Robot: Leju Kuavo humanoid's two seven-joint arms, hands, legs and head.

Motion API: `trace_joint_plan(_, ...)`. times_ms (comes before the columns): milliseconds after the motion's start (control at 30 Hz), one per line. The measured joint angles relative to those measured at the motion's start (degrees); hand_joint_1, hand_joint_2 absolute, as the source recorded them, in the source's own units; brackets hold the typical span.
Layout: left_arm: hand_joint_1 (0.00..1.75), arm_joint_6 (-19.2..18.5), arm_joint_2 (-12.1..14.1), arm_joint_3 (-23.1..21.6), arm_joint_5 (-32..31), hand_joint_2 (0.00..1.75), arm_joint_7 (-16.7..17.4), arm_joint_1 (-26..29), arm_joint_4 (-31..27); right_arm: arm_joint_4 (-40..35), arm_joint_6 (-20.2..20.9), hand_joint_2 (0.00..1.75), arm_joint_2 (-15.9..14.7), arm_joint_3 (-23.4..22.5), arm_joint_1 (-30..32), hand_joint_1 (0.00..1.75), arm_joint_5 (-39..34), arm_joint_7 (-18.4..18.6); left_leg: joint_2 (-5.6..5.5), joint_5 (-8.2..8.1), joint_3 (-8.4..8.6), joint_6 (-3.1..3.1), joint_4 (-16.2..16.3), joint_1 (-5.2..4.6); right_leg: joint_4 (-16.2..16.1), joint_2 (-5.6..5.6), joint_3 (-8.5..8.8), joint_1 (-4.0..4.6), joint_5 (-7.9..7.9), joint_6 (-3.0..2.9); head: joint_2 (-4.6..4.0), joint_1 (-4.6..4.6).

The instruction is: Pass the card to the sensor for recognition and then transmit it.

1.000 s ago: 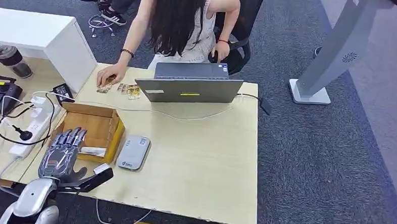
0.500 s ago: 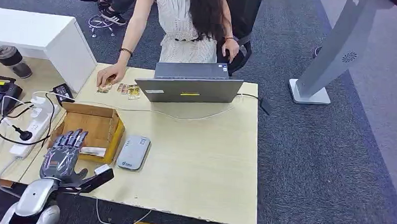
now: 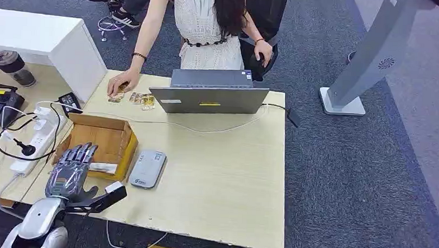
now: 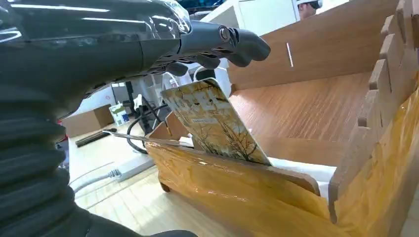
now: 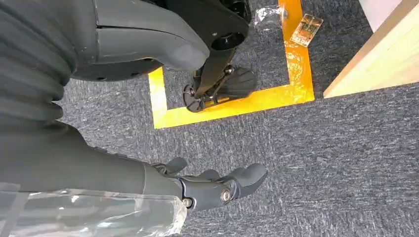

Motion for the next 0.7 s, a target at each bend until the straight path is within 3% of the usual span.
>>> trace_joint_plan(700,0.00,1.3,-0.4,0.0,-0.6,1.75,-0.9,-0.7,0.2,0.0,0.3,1.75,0.0,0.0,-0.2,0.00,0.0,-0.1,0.00,0.00,0.00,0.00,0.0,0.00,0.0,0.00,0.00,0.00,0.00,0.00,0.00,0.00)
